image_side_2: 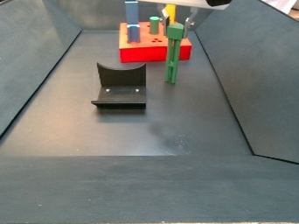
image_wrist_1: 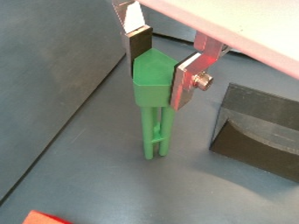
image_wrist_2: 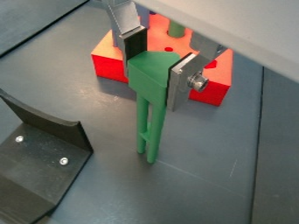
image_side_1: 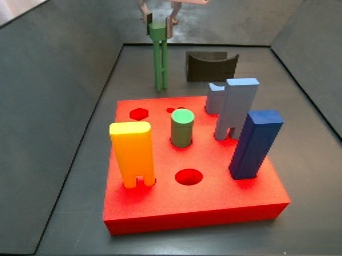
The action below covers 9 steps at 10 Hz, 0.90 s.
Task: Pick up the 3 prong object. Move up. Move to above the board. Insert the 3 prong object.
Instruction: Pick up the 3 prong object, then move up.
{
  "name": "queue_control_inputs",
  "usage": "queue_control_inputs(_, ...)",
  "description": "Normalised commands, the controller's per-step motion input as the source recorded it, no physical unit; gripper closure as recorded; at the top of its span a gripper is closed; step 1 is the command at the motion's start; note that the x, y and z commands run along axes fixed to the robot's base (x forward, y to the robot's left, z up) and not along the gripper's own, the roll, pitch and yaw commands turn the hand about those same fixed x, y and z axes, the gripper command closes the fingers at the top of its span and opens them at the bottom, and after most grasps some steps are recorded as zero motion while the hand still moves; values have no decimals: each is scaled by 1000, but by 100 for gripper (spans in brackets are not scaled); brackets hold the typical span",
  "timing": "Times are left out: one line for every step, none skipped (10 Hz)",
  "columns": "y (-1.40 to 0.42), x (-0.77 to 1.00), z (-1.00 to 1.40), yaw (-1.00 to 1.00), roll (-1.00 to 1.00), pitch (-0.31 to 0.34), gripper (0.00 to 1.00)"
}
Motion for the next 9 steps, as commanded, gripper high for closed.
queue_control_inputs(0, 0, 0, 0, 0, 0, 100)
queue_control_inputs(0, 0, 0, 0, 0, 0, 100)
queue_control_inputs(0, 0, 0, 0, 0, 0, 100)
queue_control_inputs(0, 0, 0, 0, 0, 0, 100)
queue_control_inputs(0, 0, 0, 0, 0, 0, 100)
queue_control_inputs(0, 0, 833, 0, 0, 0, 100)
queue_control_inputs(1, -28, 775, 32, -11, 28, 100)
queue_control_inputs(-8, -28, 650, 36, -37, 47, 100)
queue_control_inputs(-8, -10, 446, 29, -71, 59, 100)
